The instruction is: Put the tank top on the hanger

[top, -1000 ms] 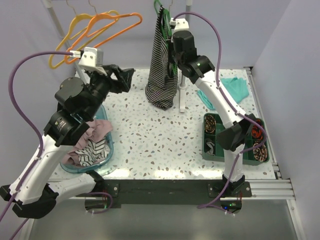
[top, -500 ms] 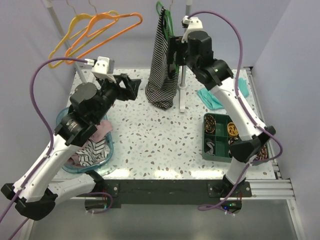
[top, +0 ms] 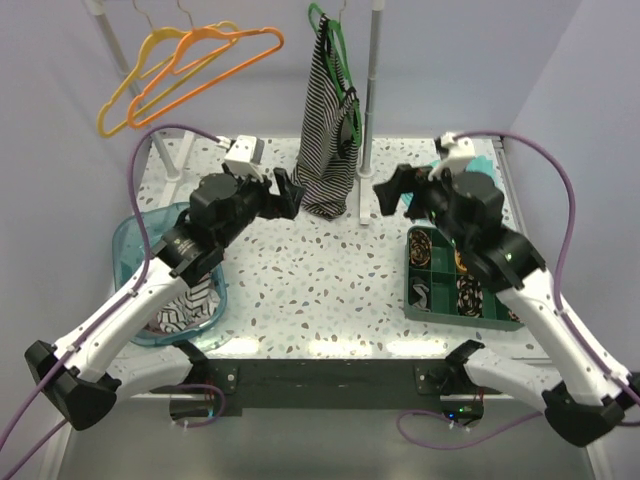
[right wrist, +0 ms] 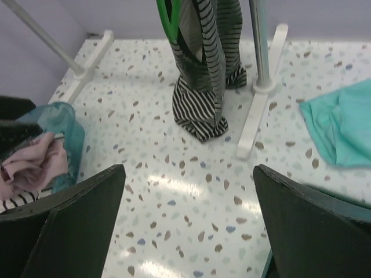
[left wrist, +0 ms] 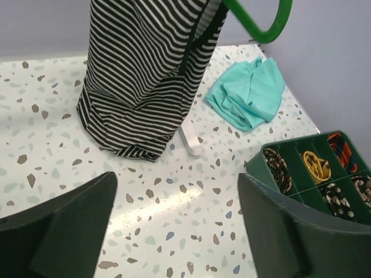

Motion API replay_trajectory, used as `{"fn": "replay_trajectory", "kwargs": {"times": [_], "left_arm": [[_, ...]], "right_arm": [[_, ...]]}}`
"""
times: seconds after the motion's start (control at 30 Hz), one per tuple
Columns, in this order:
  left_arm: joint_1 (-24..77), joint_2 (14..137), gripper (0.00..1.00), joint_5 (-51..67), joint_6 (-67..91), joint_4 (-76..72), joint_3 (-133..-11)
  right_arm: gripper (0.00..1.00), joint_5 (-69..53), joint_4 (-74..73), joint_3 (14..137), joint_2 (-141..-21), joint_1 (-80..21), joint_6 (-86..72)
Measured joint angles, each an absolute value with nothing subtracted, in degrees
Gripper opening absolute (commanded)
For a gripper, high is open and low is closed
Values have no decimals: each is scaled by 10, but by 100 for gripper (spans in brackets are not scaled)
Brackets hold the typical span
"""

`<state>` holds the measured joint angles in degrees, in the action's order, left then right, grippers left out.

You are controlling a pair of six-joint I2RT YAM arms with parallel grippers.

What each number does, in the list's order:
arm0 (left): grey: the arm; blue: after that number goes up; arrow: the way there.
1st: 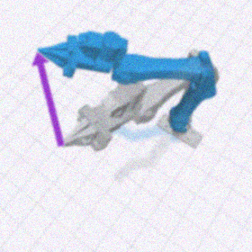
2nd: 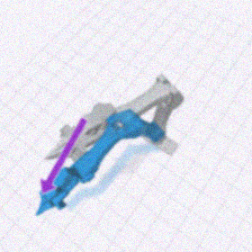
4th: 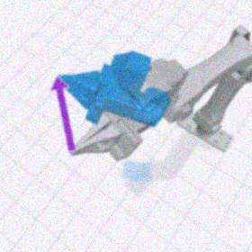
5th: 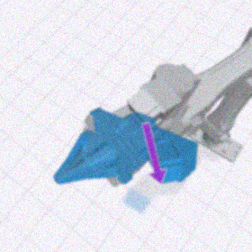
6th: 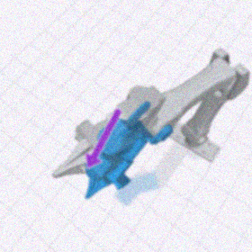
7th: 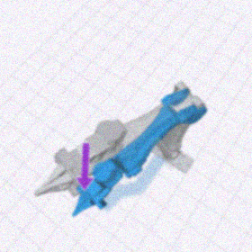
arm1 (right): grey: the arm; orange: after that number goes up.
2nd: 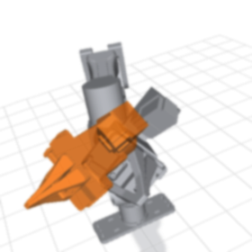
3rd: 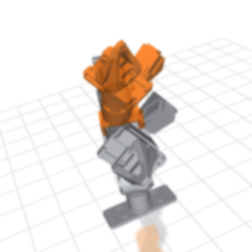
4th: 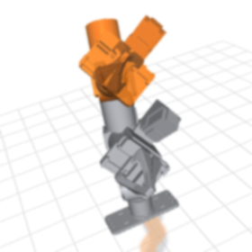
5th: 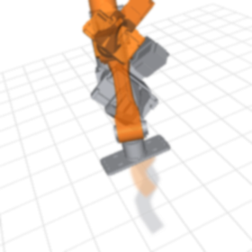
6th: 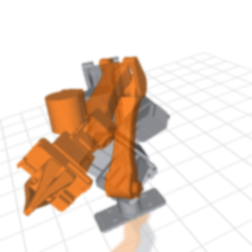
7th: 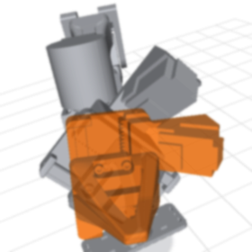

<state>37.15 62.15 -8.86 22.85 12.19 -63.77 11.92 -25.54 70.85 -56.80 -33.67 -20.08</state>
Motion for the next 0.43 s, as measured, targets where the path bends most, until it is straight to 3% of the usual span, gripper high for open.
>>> {"fn": "replay_trajectory", "kwargs": {"times": [0.23,0.43], "left_arm": [[371,625,100,-76,276,85,-526],[371,635,100,-65,307,77,-463]], "right_arm": [[99,108,-223,492,-453,-336,-250],[99,115,-220,411,-439,-336,-270]]}}
